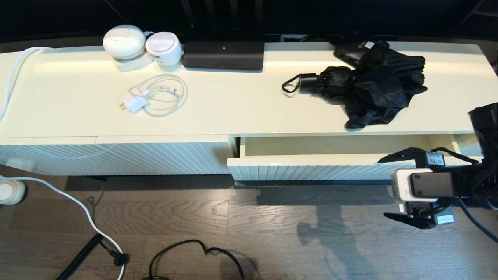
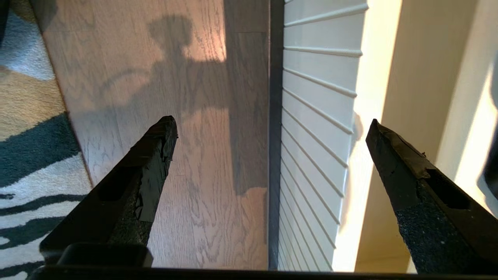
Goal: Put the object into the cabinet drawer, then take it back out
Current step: Open the drawer
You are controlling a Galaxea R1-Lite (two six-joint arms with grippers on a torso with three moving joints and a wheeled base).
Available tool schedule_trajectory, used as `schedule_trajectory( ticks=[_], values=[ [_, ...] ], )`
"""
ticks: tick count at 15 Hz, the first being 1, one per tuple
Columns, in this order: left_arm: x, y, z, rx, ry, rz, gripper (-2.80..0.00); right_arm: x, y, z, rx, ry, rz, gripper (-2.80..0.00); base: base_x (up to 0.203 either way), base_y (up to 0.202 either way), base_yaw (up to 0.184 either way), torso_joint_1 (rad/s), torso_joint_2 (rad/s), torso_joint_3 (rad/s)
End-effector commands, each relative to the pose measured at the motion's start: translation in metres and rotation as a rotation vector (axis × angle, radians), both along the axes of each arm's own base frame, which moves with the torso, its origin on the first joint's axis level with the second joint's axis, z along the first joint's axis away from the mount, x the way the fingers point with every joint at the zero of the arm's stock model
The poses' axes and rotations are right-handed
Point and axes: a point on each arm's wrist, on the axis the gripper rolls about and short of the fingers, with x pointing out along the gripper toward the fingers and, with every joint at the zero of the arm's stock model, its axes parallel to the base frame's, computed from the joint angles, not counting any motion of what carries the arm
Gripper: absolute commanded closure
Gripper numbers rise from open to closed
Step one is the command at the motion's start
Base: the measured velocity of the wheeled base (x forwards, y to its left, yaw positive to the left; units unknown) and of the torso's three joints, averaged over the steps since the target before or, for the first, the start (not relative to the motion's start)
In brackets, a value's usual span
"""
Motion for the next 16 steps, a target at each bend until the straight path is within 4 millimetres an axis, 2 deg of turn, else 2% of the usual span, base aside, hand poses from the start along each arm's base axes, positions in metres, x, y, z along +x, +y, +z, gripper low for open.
schedule_trajectory(
  ticks=[1,7,12,16],
  values=[
    [0.000,0.000,0.000,0.000,-0.001,0.000,0.00,0.014,0.004,-0.008,-0.014,0.035,0.006,-2.80,0.000,0.000,0.000,0.000,0.00,0.000],
    [0.000,0.000,0.000,0.000,-0.001,0.001,0.00,0.036,0.009,-0.001,-0.009,0.016,0.004,-2.80,0.000,0.000,0.000,0.000,0.00,0.000],
    [0.000,0.000,0.000,0.000,-0.001,0.001,0.00,0.039,0.010,-0.003,-0.014,0.033,0.005,-2.80,0.000,0.000,0.000,0.000,0.00,0.000],
    [0.000,0.000,0.000,0.000,-0.001,0.001,0.00,0.032,0.009,0.004,-0.020,0.049,0.009,-2.80,0.000,0.000,0.000,0.000,0.00,0.000]
  ],
)
